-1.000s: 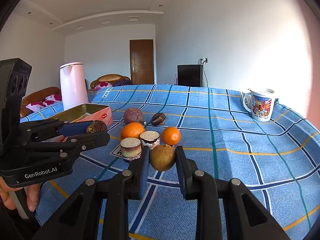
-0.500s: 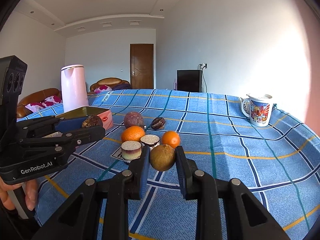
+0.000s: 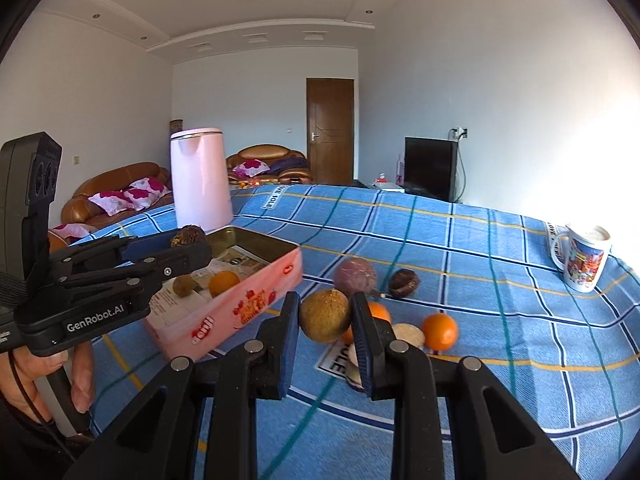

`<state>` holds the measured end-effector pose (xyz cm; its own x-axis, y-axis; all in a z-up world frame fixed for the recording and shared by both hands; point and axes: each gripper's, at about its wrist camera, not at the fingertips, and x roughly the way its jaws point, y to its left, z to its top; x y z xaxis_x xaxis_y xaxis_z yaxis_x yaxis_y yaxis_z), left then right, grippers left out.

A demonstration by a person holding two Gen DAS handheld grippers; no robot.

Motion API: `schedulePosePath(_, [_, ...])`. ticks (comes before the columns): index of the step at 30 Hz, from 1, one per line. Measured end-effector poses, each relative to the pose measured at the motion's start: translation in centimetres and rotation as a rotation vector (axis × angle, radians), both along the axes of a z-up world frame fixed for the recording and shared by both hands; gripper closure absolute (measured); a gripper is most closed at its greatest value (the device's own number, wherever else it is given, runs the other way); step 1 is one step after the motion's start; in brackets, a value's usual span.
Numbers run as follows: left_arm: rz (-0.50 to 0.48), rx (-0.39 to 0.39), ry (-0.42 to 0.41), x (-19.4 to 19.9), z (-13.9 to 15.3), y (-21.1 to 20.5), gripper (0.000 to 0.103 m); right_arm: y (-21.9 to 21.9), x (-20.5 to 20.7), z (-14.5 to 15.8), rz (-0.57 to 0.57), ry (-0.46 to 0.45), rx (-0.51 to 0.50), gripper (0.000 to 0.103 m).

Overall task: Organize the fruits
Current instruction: 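Lower both held fruits into the pink tin and open both tools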

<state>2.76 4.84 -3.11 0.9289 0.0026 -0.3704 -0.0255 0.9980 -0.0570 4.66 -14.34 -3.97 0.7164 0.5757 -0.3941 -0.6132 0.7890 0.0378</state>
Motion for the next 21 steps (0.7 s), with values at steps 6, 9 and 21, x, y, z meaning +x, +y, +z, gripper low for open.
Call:
schedulePosePath(6, [0.087, -0.019, 0.059, 0.9, -0.6, 4.3, 0.063, 5.5, 1.0, 0.3, 0.106, 0.027, -0.036, 0.076])
schedulePosePath(9, [0.11, -0.038, 0.089, 1.3, -1.2, 5.9, 0.063, 7.8, 1.7, 0.0, 0.14, 0.054, -0.051, 0.076])
schedulePosePath(21, [0.156, -0.055, 0.195, 2.7, -3.0, 8.4, 0.063, 14.6, 1.8, -1.9, 0.237, 0.105, -0.183, 0.076])
